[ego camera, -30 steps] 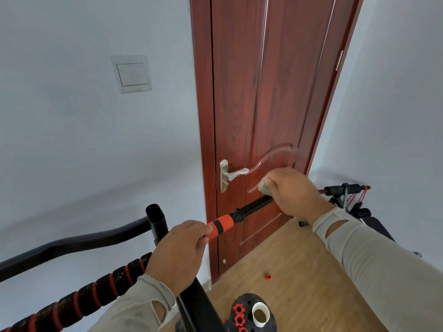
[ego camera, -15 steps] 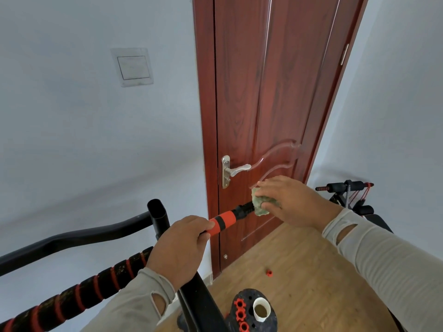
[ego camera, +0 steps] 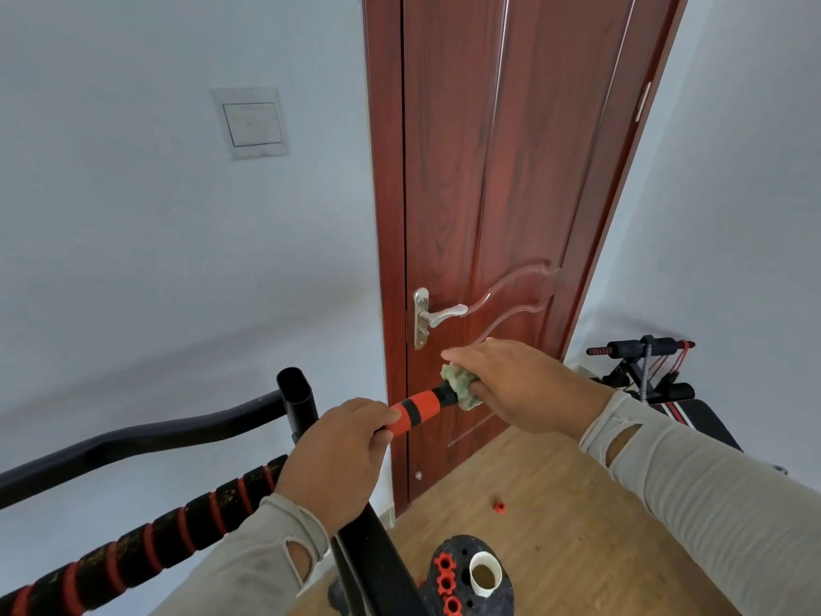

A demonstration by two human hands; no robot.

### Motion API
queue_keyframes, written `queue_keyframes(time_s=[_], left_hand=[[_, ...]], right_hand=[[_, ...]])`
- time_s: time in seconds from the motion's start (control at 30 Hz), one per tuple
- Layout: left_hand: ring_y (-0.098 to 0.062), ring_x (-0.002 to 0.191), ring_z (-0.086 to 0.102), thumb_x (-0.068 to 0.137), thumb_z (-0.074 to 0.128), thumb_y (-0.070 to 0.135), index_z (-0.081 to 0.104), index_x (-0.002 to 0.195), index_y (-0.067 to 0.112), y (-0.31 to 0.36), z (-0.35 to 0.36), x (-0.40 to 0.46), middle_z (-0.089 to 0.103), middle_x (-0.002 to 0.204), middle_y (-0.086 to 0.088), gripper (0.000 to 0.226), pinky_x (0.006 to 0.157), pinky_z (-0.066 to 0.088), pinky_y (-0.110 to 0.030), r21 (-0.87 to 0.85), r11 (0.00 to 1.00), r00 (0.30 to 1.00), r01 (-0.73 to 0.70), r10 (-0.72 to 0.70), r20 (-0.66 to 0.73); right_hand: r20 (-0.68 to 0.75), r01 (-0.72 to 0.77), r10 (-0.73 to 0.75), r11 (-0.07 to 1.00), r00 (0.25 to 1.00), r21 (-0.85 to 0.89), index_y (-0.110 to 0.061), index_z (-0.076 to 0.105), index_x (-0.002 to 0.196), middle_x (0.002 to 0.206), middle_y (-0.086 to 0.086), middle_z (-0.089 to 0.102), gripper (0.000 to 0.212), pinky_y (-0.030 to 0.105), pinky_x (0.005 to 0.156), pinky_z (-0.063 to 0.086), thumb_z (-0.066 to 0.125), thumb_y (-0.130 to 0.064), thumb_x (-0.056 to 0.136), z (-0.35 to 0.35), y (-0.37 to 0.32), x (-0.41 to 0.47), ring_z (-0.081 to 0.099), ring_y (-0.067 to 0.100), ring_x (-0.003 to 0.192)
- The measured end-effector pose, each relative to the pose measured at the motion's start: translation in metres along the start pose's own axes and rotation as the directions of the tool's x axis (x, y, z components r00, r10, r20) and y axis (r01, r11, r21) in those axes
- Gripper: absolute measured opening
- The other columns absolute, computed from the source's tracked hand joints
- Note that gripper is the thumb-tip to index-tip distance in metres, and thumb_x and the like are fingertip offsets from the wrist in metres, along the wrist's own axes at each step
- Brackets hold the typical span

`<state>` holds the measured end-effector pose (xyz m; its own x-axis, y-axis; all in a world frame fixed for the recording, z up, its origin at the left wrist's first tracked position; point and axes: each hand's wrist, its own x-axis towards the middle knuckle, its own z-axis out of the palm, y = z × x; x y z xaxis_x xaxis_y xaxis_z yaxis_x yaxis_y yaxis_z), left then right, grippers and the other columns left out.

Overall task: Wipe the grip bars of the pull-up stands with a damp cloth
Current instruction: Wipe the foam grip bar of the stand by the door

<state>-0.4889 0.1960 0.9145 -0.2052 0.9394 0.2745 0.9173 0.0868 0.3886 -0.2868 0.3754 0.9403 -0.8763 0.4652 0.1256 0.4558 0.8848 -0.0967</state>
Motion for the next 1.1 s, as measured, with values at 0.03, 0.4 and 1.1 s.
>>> queue_keyframes(time_s=[0.03, 0.4, 1.1], left_hand=[[-0.006, 0.094, 0.056, 0.103, 0.052, 0.03, 0.061, 0.123, 0.032, 0.0, 0.001, 0.0, 0.061, 0.111, 0.018, 0.022, 0.091, 0.046, -0.018, -0.003, 1.0, 1.0, -0.003, 0.003, -0.004], [-0.006, 0.09, 0.054, 0.102, 0.053, 0.03, 0.062, 0.12, 0.033, 0.001, 0.002, -0.002, 0.061, 0.108, 0.017, 0.02, 0.091, 0.048, -0.02, 0.01, 1.0, 0.999, -0.027, 0.027, -0.019], [-0.005, 0.09, 0.053, 0.102, 0.053, 0.03, 0.063, 0.121, 0.033, -0.003, 0.004, -0.002, 0.059, 0.108, 0.021, 0.021, 0.082, 0.039, -0.012, 0.002, 1.0, 1.0, -0.02, 0.02, -0.02]], right_hand=[[0.004, 0.027, -0.027, 0.998, 1.0, -0.051, -0.031, 0.053, 0.134, 0.112, -0.013, 0.065, 0.034, 0.032, 0.093, 0.047, 0.054, -0.022, 0.102, 0.001, 0.001, 0.001, 0.056, 0.011, 0.104], [0.187, -0.123, 0.114, 0.992, 0.976, 0.038, -0.026, 0.057, 0.077, 0.085, -0.011, 0.06, 0.035, 0.023, 0.076, 0.051, 0.051, 0.002, 0.097, -0.022, 0.034, 0.014, 0.06, 0.012, 0.08], [0.152, -0.184, 0.145, 0.939, 0.978, 0.29, -0.033, 0.063, 0.086, 0.088, -0.013, 0.065, 0.025, 0.037, 0.085, 0.051, 0.039, -0.038, 0.091, -0.018, -0.024, 0.022, 0.061, 0.01, 0.088]])
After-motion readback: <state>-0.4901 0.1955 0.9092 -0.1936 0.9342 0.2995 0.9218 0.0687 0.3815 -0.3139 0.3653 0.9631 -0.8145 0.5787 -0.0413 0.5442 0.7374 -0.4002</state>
